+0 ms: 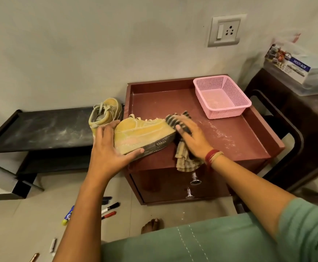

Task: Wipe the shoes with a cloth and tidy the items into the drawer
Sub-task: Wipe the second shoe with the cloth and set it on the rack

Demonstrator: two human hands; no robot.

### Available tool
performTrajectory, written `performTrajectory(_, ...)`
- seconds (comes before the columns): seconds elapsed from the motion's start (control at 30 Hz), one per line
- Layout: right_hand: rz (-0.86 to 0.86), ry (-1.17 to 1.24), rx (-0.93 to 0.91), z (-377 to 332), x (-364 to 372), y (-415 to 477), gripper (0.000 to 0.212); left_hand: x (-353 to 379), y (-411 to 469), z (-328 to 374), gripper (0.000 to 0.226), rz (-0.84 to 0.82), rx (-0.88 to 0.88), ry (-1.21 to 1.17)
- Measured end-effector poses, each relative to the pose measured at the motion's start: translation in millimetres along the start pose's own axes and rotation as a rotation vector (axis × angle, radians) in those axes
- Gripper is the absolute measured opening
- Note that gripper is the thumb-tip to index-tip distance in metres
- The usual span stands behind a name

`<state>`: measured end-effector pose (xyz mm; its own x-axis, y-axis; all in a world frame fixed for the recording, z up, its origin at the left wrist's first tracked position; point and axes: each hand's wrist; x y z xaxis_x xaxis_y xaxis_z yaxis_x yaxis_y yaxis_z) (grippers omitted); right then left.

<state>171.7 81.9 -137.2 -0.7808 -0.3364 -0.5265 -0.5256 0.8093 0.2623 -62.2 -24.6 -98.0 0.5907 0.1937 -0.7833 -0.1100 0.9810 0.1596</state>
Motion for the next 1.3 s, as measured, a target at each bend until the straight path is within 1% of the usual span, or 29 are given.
performTrajectory(0.1, 0.216, 0.450, 0.348, 15, -14, 10, 0.033, -2, -3, 2, 0.100, -0.008, 0.086, 0.040)
performTrajectory(0.17, 0.375, 0.620, 0.445, 20, -24, 15, 0.037, -5, -5, 1, 0.100, -0.035, 0.127, 0.074)
performTrajectory(0.2, 0.420, 0.654, 0.444, 18, -26, 16, 0.039, -8, -5, 1, 0.101, -0.056, 0.139, 0.091)
performTrajectory(0.27, 0.415, 0.649, 0.388, 4, -24, 14, 0.031, -15, -3, 1, 0.108, -0.106, 0.157, 0.167)
performTrajectory(0.3, 0.375, 0.615, 0.375, 0, -18, 12, 0.028, -18, -2, 2, 0.111, -0.126, 0.154, 0.213)
performTrajectory(0.4, 0.227, 0.512, 0.349, -9, 6, 2, 0.029, -20, 2, 12, 0.110, -0.123, 0.100, 0.272)
performTrajectory(0.5, 0.195, 0.371, 0.253, -8, 17, -8, 0.034, -14, 5, 16, 0.105, -0.091, 0.092, 0.234)
performTrajectory(0.57, 0.116, 0.236, 0.118, -8, 16, -20, 0.040, -13, 8, 11, 0.105, -0.075, 0.098, 0.149)
performTrajectory(0.63, -0.049, -0.023, -0.076, -5, 19, -33, 0.040, -12, 10, 6, 0.105, -0.067, 0.113, 0.094)
performTrajectory(0.67, -0.087, -0.088, -0.119, 2, 20, -35, 0.041, -12, 10, 5, 0.105, -0.069, 0.121, 0.083)
performTrajectory(0.7, -0.063, -0.078, -0.080, 7, 18, -33, 0.042, -12, 10, 5, 0.105, -0.071, 0.126, 0.077)
performTrajectory(0.77, 0.070, 0.092, 0.109, 9, 12, -27, 0.044, -11, 9, 3, 0.105, -0.071, 0.140, 0.072)
performTrajectory(0.8, 0.091, 0.123, 0.161, 8, 11, -25, 0.046, -11, 8, 3, 0.105, -0.071, 0.145, 0.070)
performTrajectory(0.83, 0.067, 0.080, 0.142, 4, 11, -26, 0.045, -11, 7, 3, 0.105, -0.070, 0.148, 0.064)
performTrajectory(0.9, -0.032, -0.014, 0.034, 0, 17, -28, 0.041, -12, 7, 4, 0.106, -0.069, 0.143, 0.046)
performTrajectory(0.93, -0.045, -0.021, 0.006, 1, 18, -27, 0.041, -12, 7, 4, 0.106, -0.072, 0.139, 0.044)
performTrajectory(0.97, -0.020, 0.016, 0.041, 2, 17, -25, 0.041, -12, 8, 4, 0.106, -0.076, 0.136, 0.045)
performTrajectory(1.03, 0.080, 0.151, 0.186, 5, 11, -18, 0.047, -11, 8, 5, 0.106, -0.077, 0.129, 0.044)
performTrajectory(1.07, 0.099, 0.163, 0.223, 4, 11, -17, 0.047, -11, 8, 5, 0.106, -0.074, 0.124, 0.040)
performTrajectory(1.1, 0.091, 0.130, 0.212, 0, 13, -18, 0.045, -11, 8, 5, 0.106, -0.072, 0.118, 0.036)
performTrajectory(1.17, 0.007, 0.004, 0.086, -9, 22, -23, 0.043, -11, 8, 6, 0.106, -0.071, 0.111, 0.031)
performTrajectory(1.2, -0.023, -0.013, 0.038, -9, 25, -24, 0.041, -12, 8, 6, 0.106, -0.072, 0.111, 0.032)
performTrajectory(1.23, -0.012, 0.015, 0.047, -8, 24, -22, 0.039, -12, 8, 7, 0.106, -0.076, 0.110, 0.033)
performTrajectory(1.3, 0.081, 0.187, 0.198, -3, 15, -12, 0.034, -13, 8, 8, 0.106, -0.080, 0.106, 0.033)
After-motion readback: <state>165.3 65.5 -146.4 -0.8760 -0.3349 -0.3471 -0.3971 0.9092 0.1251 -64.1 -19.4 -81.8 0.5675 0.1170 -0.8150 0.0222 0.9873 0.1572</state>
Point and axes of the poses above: each hand's wrist, its own y-axis towards the middle knuckle, its own x-axis out of the palm, z = x × y, and after that the axes turned 12 degrees about -z, right-handed
